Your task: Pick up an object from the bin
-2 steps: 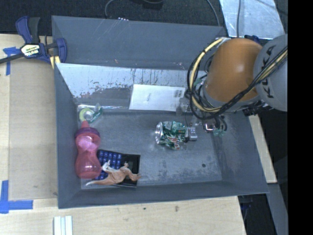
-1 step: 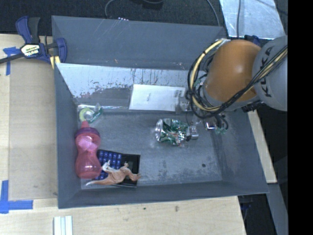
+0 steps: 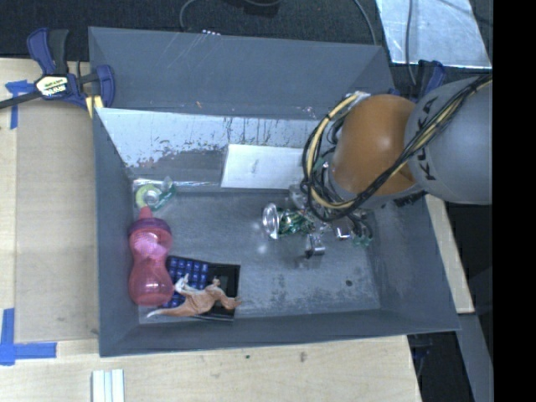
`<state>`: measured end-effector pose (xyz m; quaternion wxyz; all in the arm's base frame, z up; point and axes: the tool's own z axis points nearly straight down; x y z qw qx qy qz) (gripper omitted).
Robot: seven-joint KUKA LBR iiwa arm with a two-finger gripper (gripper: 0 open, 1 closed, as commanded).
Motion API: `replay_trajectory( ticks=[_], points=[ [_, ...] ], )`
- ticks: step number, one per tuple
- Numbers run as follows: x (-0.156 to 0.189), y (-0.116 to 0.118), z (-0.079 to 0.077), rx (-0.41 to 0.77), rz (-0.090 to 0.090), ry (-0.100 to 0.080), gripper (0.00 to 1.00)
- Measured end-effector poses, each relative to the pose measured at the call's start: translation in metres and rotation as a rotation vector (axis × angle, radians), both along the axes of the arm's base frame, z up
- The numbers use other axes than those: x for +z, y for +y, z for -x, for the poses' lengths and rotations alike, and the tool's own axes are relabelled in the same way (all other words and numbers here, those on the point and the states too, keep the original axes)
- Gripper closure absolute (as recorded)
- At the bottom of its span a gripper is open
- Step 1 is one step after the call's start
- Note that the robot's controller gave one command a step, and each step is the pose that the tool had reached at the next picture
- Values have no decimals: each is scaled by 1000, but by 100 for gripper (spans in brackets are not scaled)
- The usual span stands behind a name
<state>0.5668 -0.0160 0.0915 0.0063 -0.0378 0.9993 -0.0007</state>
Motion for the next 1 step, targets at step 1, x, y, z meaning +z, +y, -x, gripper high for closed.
replay_trajectory(
  ticks=[1],
  points=[
    [-4, 28, -3, -44, -1, -18, 100]
  ],
)
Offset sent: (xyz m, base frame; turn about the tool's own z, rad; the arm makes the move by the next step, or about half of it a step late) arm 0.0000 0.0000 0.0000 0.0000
